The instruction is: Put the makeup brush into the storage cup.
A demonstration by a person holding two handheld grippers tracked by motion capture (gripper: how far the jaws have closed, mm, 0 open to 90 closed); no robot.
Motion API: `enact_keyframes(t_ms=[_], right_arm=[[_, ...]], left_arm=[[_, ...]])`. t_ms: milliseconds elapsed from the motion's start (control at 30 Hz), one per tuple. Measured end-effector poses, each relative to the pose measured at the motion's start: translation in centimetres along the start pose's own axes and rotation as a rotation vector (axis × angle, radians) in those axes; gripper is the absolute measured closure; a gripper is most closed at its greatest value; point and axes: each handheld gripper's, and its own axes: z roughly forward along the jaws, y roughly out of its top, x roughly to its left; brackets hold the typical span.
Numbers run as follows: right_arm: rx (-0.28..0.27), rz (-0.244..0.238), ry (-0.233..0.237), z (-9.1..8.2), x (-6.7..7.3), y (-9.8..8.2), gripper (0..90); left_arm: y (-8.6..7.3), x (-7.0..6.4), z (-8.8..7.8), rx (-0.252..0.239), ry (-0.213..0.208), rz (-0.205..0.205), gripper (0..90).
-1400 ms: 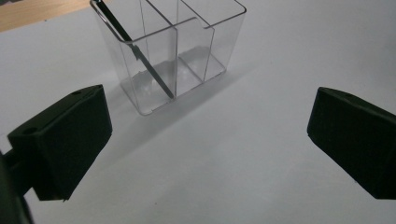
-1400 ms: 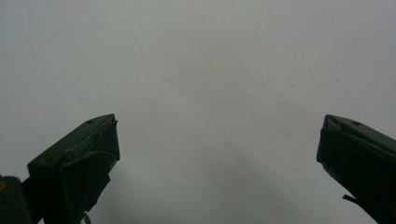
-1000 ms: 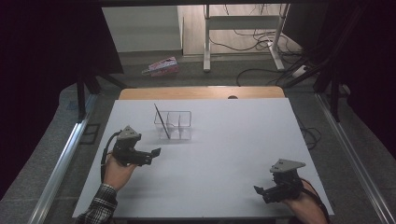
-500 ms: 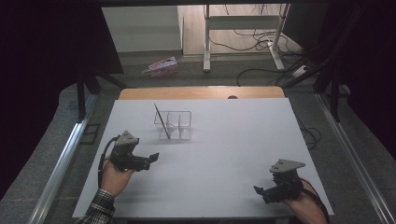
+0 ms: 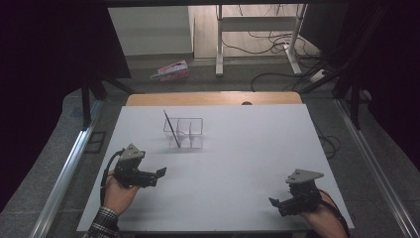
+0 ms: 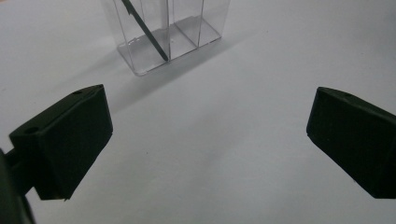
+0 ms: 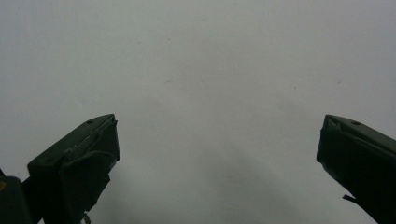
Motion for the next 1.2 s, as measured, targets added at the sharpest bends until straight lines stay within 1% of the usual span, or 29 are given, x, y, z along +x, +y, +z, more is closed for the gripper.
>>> enact_keyframes(t_ms=[433, 667, 900, 1200], right_arm=[[0.0, 0.0, 0.001, 0.0, 0.0, 0.0, 0.0], [-0.005, 0.004, 0.0, -0.1, 0.0, 0.0, 0.0], [-0.006, 0.007, -0.002, -0.1, -0.1, 0.0, 0.0], [-0.004, 0.007, -0.002, 0.0, 0.0, 0.0, 0.0]], left_arm=[[-1.0, -0.3, -0.6, 0.011, 0.01, 0.0, 0.6], [-1.7, -0.4, -1.1, 0.009, 0.016, -0.012, 0.7], [-2.2, -0.7, -1.4, 0.019, 0.024, -0.004, 0.7], [-3.2, -0.8, -2.3, 0.022, 0.032, -0.015, 0.7]])
